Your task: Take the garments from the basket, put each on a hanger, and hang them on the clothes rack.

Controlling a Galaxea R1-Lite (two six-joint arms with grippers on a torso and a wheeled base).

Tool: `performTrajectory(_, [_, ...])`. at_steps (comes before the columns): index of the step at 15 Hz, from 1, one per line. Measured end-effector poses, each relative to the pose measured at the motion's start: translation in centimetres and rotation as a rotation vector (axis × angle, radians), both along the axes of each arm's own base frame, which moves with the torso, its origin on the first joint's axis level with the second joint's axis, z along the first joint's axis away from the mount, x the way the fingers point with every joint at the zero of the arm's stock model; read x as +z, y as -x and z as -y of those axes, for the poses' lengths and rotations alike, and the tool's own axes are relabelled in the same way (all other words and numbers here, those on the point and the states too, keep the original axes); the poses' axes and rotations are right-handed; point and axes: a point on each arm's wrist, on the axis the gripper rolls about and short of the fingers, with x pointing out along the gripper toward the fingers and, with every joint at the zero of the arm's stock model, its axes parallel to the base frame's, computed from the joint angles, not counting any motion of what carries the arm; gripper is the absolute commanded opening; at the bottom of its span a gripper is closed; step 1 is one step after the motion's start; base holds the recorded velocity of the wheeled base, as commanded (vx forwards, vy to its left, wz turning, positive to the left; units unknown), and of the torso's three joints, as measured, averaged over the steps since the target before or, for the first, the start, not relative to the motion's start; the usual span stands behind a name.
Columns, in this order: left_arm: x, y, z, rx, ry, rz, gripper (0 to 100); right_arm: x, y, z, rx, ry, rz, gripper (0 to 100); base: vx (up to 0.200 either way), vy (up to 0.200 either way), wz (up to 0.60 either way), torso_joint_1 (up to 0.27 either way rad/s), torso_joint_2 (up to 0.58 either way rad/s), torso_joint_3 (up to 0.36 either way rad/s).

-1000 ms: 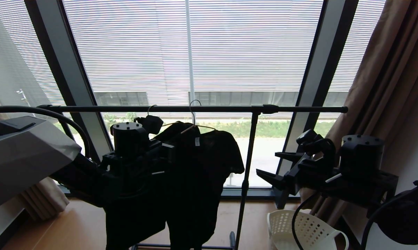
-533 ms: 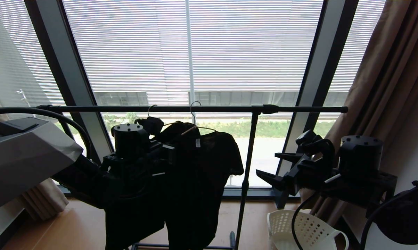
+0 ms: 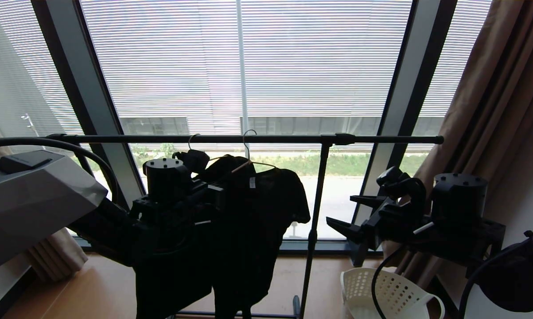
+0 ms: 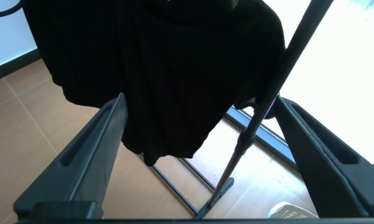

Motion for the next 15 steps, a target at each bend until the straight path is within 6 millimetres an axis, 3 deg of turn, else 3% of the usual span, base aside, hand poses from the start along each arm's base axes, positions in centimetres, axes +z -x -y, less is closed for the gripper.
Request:
performTrajectory(3, [-0.08,0.01,0.00,0.000,0.000,-0.002,0,-0.02,-0.01,0.00,0.000,0.001,0.000,100,0.000,0.000,0.00,0.000,0.00,0.000])
performTrajectory(4, [-0.08,0.01,0.00,0.000,0.000,-0.003,100,-0.02,-0.01,0.00,0.000,0.001,0.000,100,0.000,0.000,0.00,0.000,0.00,0.000])
performTrajectory(15, [-0.07,0.46,-0.19,-0.001,-0.003,-0.010,100,-0.10,0.04,0.02,0.000,0.002,-0.003,100,0.000,0.000,0.00,0.000,0.00,0.000])
